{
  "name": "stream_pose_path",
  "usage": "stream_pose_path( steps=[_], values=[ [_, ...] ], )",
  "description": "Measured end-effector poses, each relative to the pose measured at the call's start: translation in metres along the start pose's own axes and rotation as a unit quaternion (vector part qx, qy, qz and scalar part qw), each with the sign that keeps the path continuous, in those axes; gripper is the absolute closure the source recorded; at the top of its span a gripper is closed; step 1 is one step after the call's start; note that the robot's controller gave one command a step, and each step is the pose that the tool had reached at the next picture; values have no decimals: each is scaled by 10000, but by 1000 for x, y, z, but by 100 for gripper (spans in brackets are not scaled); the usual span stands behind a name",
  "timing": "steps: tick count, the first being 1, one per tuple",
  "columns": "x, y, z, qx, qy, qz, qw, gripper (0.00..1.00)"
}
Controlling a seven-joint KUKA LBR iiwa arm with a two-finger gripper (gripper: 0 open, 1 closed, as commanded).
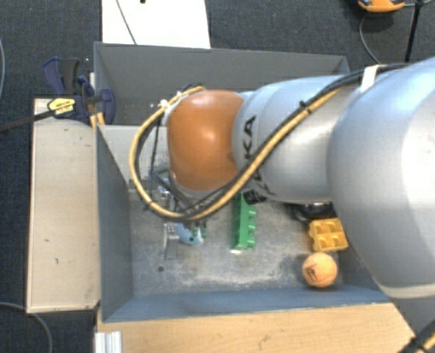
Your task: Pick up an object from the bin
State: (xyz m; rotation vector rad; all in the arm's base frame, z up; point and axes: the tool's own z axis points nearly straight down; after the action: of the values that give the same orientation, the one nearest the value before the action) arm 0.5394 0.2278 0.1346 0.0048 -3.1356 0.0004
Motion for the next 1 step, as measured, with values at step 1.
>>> stream_pose_path(
  steps=[1],
  values=[
    [-2,-1,-5,-9,-39,26,10000,0]
  ],
)
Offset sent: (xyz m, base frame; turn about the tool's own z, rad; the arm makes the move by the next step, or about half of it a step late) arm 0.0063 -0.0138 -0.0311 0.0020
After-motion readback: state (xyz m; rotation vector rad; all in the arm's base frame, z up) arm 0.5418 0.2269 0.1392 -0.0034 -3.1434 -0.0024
